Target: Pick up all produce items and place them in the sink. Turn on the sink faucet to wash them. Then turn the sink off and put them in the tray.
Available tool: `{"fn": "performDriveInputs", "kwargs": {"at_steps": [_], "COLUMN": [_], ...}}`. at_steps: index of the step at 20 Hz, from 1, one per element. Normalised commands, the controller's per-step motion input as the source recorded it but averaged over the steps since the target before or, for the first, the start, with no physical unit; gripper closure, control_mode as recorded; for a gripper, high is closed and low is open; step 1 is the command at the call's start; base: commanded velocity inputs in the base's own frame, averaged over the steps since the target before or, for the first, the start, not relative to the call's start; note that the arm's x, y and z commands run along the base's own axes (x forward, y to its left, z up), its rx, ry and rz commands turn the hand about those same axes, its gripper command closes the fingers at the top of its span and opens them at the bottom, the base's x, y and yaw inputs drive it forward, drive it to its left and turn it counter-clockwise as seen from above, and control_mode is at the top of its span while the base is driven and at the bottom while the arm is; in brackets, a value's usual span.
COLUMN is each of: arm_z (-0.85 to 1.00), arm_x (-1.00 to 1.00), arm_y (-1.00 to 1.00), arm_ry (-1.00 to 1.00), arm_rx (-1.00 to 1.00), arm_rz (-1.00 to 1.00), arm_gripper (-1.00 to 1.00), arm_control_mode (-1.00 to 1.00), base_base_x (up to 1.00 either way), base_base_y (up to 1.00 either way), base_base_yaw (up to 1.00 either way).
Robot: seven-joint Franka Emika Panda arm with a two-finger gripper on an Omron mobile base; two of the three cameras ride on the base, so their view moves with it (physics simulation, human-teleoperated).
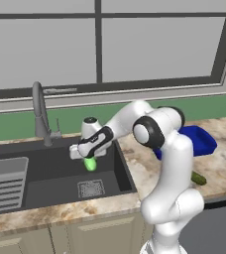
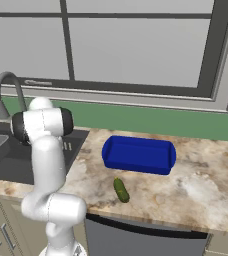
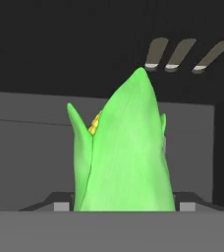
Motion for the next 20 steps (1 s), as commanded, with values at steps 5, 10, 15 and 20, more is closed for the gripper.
{"fn": "performDriveInputs", "kwargs": {"at_steps": [5, 10, 15, 20], "arm_z": [-0.50, -0.52, -0.48, -0.41], "arm_x": [0.07, 0.01, 0.04, 0.08], "arm_y": [0.11, 0.09, 0.07, 0.08], "arm_ry": [0.00, 0.00, 0.00, 0.00], "arm_rx": [0.00, 0.00, -0.01, -0.03], "arm_rz": [-0.04, -0.06, -0.08, -0.08], "arm_gripper": [1.00, 1.00, 1.00, 1.00], "arm_control_mode": [-1.00, -1.00, -1.00, -1.00], "base_base_x": [0.00, 0.00, 0.00, 0.00], "base_base_y": [0.00, 0.00, 0.00, 0.00], "base_base_yaw": [0.00, 0.00, 0.00, 0.00]}}
